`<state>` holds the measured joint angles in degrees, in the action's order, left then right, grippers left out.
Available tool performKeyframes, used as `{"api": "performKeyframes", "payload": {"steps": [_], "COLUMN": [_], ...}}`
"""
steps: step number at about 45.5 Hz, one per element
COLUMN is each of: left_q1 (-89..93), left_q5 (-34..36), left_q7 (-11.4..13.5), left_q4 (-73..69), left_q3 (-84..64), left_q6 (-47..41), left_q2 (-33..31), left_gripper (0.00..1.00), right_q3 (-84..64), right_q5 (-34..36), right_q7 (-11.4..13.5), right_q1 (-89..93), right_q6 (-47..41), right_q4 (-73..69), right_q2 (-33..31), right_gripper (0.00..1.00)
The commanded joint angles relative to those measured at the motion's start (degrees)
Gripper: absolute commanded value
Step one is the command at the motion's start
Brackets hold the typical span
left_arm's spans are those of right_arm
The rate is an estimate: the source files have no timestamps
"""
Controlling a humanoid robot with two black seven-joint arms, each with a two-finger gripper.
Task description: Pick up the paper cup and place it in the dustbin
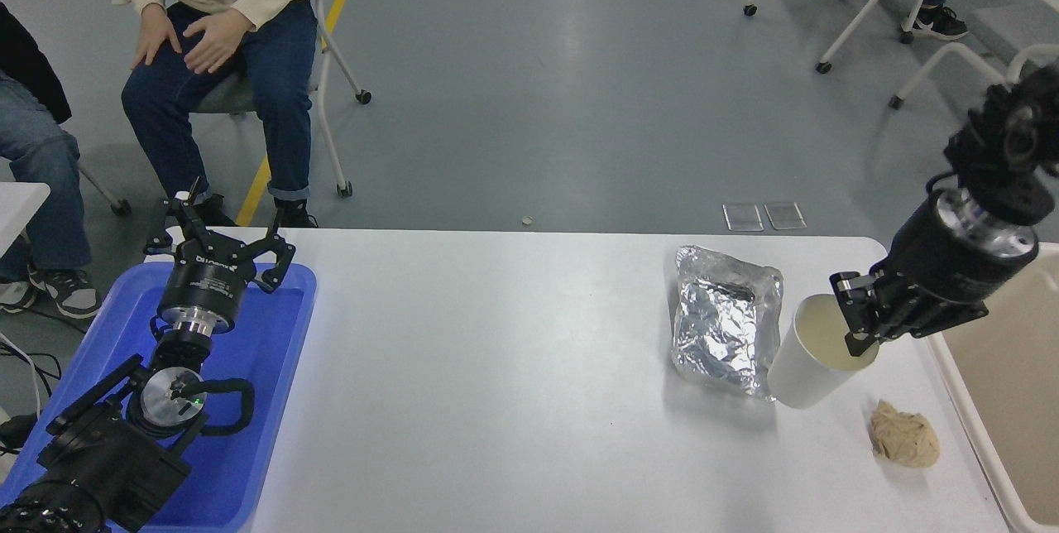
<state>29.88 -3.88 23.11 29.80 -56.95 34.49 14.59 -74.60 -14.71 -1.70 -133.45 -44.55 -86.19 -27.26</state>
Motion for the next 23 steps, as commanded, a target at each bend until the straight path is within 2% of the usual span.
{"api": "performKeyframes", "payload": {"steps": [1, 23], "left_q1": [0.0, 0.0], "left_q5": [0.0, 0.0], "left_q7": [0.0, 0.0], "left_q4": [0.0, 0.0], "left_q3": [0.0, 0.0], "left_q6": [0.0, 0.0], "left_q2": [0.0, 0.0], "left_gripper": [1.0, 1.0], "right_q3": [-2.8, -5.6], "right_q5": [0.3, 0.3], "right_q7": [-0.1, -0.1], "right_q1": [-11.3, -14.7], "right_q6": [-0.4, -0.4], "right_q4": [-0.5, -0.3], "right_q2": [0.2, 0.5], "right_gripper": [0.0, 0.0]}}
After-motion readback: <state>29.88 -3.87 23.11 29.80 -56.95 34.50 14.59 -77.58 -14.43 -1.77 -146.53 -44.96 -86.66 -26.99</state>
